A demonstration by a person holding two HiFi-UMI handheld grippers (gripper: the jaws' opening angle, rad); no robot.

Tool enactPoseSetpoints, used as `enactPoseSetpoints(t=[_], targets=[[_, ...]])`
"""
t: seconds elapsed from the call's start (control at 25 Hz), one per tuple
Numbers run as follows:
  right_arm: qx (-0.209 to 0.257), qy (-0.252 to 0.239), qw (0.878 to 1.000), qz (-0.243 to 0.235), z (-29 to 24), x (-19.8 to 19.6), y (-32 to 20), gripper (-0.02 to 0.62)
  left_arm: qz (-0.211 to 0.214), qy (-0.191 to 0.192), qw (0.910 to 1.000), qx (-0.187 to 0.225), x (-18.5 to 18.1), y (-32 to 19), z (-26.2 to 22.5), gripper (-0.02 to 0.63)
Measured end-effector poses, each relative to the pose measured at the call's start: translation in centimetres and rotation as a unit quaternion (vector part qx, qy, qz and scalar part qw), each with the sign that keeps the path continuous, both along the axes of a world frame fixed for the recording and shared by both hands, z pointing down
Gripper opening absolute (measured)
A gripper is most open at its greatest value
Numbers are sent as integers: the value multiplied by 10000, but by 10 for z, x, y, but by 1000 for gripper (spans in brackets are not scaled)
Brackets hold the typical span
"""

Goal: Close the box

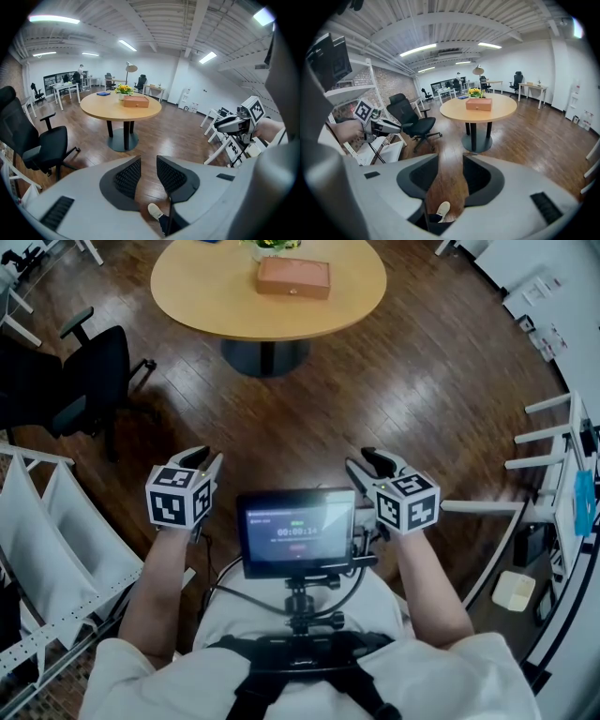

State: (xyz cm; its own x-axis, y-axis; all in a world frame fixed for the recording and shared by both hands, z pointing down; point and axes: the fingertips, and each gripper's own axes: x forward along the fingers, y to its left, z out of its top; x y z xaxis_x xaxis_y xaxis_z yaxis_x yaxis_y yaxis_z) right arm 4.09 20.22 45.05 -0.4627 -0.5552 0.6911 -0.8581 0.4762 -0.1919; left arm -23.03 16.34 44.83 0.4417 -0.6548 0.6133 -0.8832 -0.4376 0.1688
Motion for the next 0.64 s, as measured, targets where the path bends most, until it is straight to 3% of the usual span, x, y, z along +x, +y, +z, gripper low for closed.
enactPoseSetpoints(t=[0.64], targets=[[102,182,9996,-170,-5,4,-9,169,-121,32,9999,-2,-3,5,-3,106]])
